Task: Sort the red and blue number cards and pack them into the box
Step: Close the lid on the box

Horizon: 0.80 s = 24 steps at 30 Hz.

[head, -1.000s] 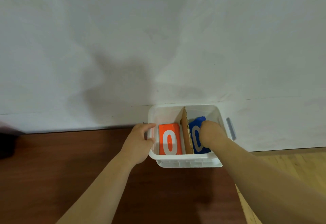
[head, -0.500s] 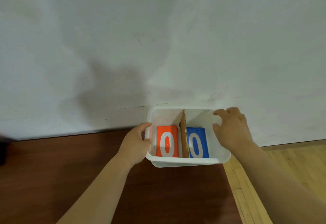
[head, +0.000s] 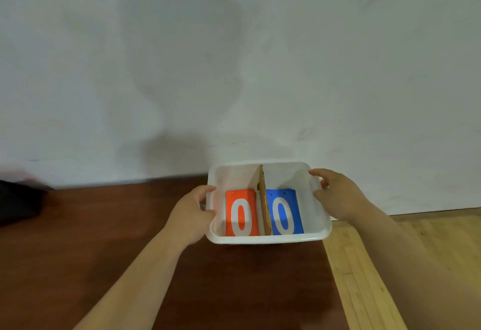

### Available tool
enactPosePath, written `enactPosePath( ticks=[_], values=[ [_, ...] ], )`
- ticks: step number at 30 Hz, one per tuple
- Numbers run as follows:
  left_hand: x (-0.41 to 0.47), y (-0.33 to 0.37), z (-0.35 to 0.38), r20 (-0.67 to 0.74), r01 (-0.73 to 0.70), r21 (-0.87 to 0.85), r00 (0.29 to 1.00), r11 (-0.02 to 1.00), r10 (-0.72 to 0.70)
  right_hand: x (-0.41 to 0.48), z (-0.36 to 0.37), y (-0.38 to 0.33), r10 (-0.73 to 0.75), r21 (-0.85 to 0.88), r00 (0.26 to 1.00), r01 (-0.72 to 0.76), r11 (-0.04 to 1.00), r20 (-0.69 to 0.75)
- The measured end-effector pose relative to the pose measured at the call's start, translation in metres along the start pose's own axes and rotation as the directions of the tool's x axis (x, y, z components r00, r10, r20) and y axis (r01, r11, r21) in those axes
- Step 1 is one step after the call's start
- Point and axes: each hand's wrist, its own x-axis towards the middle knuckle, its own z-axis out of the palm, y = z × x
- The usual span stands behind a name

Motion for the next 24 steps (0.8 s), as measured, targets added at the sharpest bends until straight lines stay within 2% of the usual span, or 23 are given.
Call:
enactPosePath(
  ticks=[4,8,10,16,19,22,24],
  values=[
    [-0.043,-0.032,0.002,0.05,0.073,0.091,0.996,0.993,-0.077,-0.051,0.003,0.011,0.025,0.051,0.988,-0.033,0.998,0.154],
    [-0.08,-0.059,0.015,0.151,0.1,0.143,0.981,0.985,-0.122,-0.082,0.017,0.033,0.031,-0.153,0.961,0.012,0.988,0.275],
    [-0.093,-0.062,0.02,0.18,0.095,0.169,0.976,0.981,-0.125,-0.092,0.025,0.043,0.046,-0.179,0.95,0.011,0.984,0.309],
    [-0.096,-0.061,0.022,0.179,0.072,0.208,0.978,0.976,-0.11,-0.098,0.028,0.051,0.016,-0.157,0.965,0.026,0.987,0.262],
    [-0.085,-0.056,0.018,0.106,0.056,0.277,0.99,0.959,-0.088,-0.09,0.027,0.044,0.003,-0.161,0.98,0.03,0.987,0.199],
    [-0.064,-0.052,0.015,0.048,0.058,0.242,0.996,0.969,-0.072,-0.077,0.029,0.038,-0.03,-0.14,0.985,0.054,0.989,0.171],
    [-0.047,-0.048,0.013,0.057,0.046,0.207,0.997,0.977,-0.058,-0.065,0.031,0.035,-0.039,-0.088,0.988,0.053,0.995,0.152]
  ],
)
